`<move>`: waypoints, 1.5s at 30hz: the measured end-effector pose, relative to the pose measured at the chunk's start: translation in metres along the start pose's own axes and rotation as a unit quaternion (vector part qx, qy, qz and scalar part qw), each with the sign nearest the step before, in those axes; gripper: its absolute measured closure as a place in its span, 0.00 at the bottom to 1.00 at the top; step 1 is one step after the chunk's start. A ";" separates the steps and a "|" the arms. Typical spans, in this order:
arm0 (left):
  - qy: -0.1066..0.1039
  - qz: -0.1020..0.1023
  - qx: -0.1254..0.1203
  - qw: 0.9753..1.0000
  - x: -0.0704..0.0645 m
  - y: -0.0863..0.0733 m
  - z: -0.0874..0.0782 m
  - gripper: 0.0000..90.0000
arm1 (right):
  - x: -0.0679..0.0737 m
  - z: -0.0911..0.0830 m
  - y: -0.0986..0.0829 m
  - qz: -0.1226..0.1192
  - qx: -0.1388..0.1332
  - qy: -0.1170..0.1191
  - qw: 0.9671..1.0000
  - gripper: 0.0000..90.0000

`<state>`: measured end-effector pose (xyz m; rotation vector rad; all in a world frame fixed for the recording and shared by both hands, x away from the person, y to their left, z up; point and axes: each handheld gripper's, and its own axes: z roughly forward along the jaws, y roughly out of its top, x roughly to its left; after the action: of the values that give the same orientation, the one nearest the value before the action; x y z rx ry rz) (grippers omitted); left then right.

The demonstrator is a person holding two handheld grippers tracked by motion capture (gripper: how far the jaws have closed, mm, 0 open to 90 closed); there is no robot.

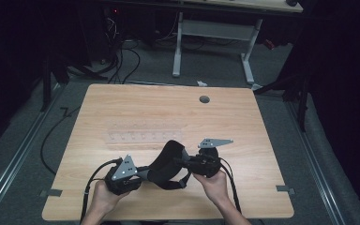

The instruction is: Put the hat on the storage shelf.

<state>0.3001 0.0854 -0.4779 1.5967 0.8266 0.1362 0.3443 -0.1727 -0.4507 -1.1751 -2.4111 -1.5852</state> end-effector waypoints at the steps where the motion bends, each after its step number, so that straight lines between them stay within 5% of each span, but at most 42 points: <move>1: -0.006 -0.001 0.002 1.000 -0.001 0.000 0.000 0.85 | -0.001 0.000 0.000 0.001 0.000 0.000 1.000 0.87; 5: -0.040 -0.006 0.011 0.999 -0.004 0.000 -0.003 0.95 | -0.003 -0.002 0.000 0.004 -0.006 -0.009 1.000 0.81; 13: -0.048 -0.008 0.019 0.999 -0.005 -0.001 -0.004 0.96 | -0.009 -0.009 0.000 0.009 -0.032 -0.014 0.999 0.64; 20: -0.056 -0.033 -0.016 0.998 0.000 0.009 -0.017 0.96 | -0.025 -0.033 -0.017 0.023 -0.065 -0.058 0.996 0.56; 24: -0.051 -0.037 -0.020 0.998 0.003 0.010 -0.019 0.96 | -0.039 -0.034 -0.033 0.018 -0.042 -0.115 0.992 0.55; 27: -0.049 -0.042 -0.026 0.998 0.004 0.011 -0.021 0.96 | -0.052 -0.033 -0.047 0.018 -0.022 -0.164 0.986 0.54; 29: -0.047 -0.043 -0.028 0.998 0.005 0.011 -0.022 0.96 | -0.057 -0.033 -0.051 0.020 -0.017 -0.174 0.984 0.54; 30: -0.043 -0.048 -0.035 0.997 0.006 0.013 -0.023 0.96 | -0.065 -0.033 -0.059 0.024 -0.006 -0.204 0.979 0.54; 31: -0.043 -0.048 -0.035 0.997 0.006 0.013 -0.023 0.96 | -0.065 -0.033 -0.059 0.024 -0.006 -0.204 0.979 0.54; 32: -0.042 -0.053 -0.041 0.997 0.008 0.015 -0.025 0.96 | -0.073 -0.033 -0.064 0.025 0.003 -0.226 0.974 0.53; 35: -0.040 -0.060 -0.053 0.996 0.011 0.018 -0.028 0.96 | -0.082 -0.035 -0.070 0.029 0.009 -0.256 0.966 0.52; 36: -0.040 -0.060 -0.053 0.996 0.011 0.018 -0.028 0.96 | -0.082 -0.035 -0.070 0.029 0.009 -0.256 0.966 0.52; 37: -0.037 -0.066 -0.062 0.995 0.012 0.021 -0.030 0.96 | -0.087 -0.037 -0.072 0.029 0.015 -0.274 0.961 0.51; 39: -0.038 -0.068 -0.065 0.995 0.014 0.022 -0.031 0.96 | -0.090 -0.037 -0.073 0.030 0.017 -0.283 0.959 0.50; 40: -0.036 -0.070 -0.069 0.995 0.015 0.023 -0.033 0.96 | -0.094 -0.038 -0.075 0.030 0.023 -0.300 0.953 0.49; 45: -0.025 -0.075 -0.082 0.994 0.021 0.028 -0.037 0.96 | -0.099 -0.042 -0.077 0.028 0.022 -0.323 0.946 0.48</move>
<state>0.3083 0.1289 -0.4516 1.3739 0.8709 0.0557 0.3539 -0.2777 -0.5304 -1.9877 -2.6958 -1.2516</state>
